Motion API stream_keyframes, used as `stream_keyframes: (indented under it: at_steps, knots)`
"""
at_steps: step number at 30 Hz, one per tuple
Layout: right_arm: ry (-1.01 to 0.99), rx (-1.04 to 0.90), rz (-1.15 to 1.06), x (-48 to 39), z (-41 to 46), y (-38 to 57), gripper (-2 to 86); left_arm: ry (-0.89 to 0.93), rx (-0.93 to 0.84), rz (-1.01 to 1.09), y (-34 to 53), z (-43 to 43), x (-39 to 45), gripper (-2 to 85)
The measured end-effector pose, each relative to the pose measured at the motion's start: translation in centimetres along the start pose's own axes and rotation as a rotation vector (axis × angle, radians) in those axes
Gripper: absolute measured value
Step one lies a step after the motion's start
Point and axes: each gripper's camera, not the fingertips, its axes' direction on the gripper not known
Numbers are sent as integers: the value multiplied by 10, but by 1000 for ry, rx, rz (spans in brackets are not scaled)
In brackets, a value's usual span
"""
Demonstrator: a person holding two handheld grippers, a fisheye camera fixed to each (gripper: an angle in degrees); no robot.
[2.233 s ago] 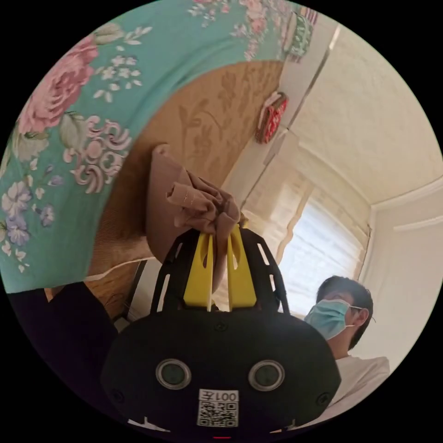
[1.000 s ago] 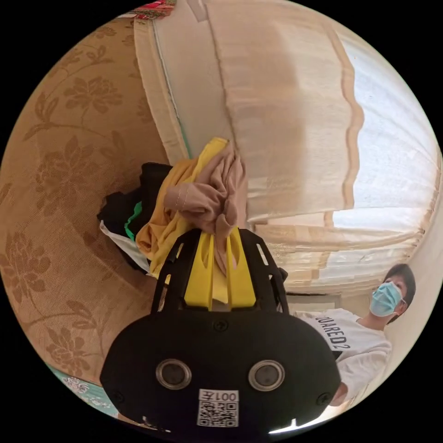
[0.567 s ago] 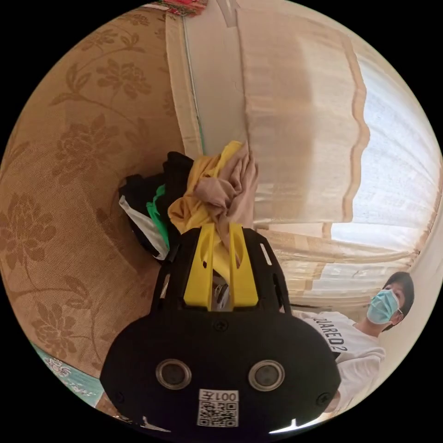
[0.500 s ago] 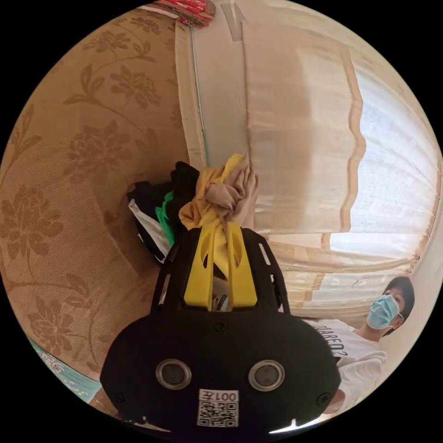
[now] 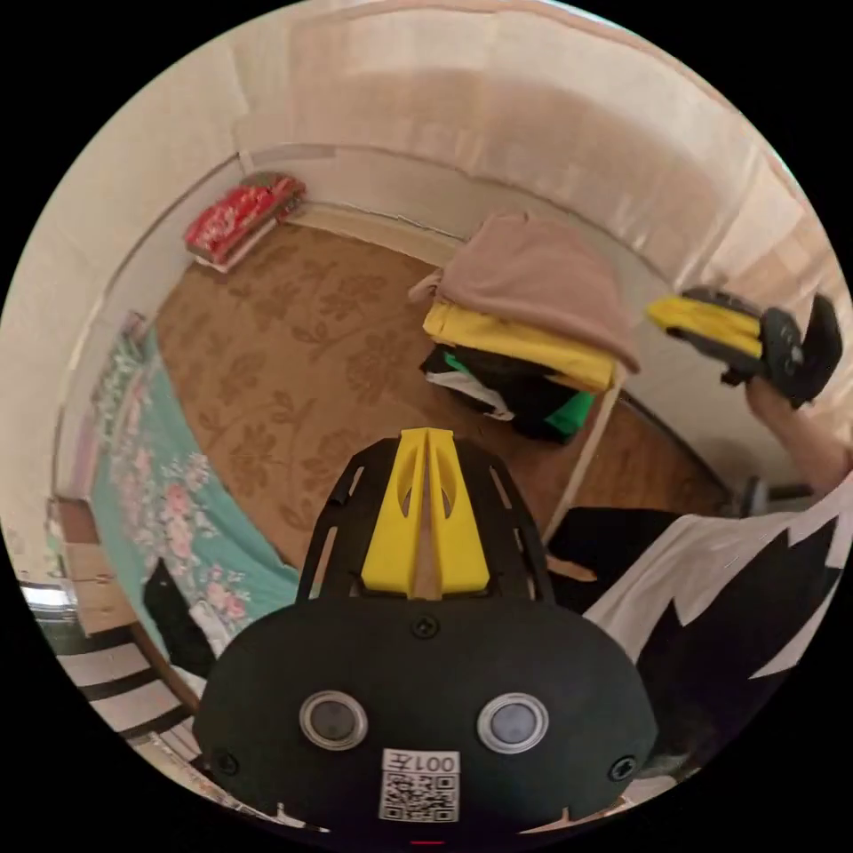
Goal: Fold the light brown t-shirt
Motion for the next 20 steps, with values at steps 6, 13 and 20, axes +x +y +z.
stream_keyframes:
  at_steps: [6, 13, 20]
  knots:
    - [122, 232, -196, -121, -46, -112, 6, -257, 45, -104, 149, -63, 29, -10]
    - [-155, 250, -392, -307, -61, -275, 5, -219, -18, -461, 389, -109, -33, -10]
    - [-187, 141, -61, -457, -74, -409, 4, -150, -68, -607, 658, -140, -119, -10]
